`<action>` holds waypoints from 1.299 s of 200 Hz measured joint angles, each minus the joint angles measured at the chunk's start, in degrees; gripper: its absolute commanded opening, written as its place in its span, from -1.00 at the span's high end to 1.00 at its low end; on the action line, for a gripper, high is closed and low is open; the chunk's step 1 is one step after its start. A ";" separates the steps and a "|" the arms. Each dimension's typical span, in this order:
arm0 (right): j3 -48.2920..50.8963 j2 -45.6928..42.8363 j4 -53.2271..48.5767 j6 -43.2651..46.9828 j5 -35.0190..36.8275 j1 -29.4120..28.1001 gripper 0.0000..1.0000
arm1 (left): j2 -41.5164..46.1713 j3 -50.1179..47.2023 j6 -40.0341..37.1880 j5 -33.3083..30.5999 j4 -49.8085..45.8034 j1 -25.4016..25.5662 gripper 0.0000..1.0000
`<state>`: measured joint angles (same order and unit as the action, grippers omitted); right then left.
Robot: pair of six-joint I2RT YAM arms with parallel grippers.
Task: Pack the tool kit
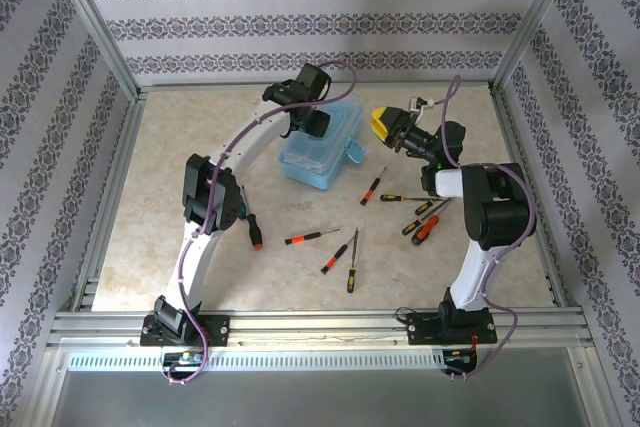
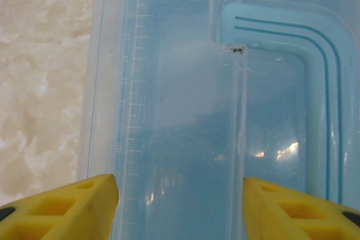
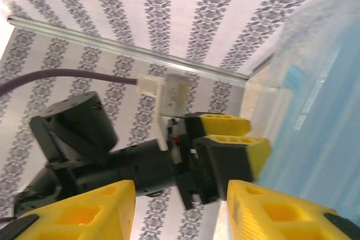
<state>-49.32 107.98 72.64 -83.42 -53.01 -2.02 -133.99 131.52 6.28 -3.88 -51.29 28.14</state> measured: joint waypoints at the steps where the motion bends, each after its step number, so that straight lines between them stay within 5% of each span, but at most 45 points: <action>1: 0.11 -0.07 -0.48 0.35 0.00 0.09 0.06 | -0.09 0.22 0.02 0.00 -0.17 0.00 -0.12; 92: -8.33 -14.69 -57.24 36.87 12.66 -2.47 -0.06 | -0.63 2.89 4.74 5.20 -3.17 0.02 -0.02; 154: -8.24 -17.09 -72.96 47.08 26.58 -7.26 -0.07 | 2.05 -0.92 10.05 6.49 -2.71 0.02 0.06; 214: -8.20 -18.86 -77.37 49.77 29.22 -7.50 -0.09 | 1.55 0.81 12.61 8.22 -3.82 0.00 0.05; 260: -8.20 -18.86 -78.66 50.49 29.00 -7.50 -0.17 | -1.25 6.93 13.27 10.73 -7.98 0.35 -0.38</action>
<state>-57.52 89.12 -6.02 -32.93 -24.01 -9.52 -135.24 138.45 19.55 6.85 -59.27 28.49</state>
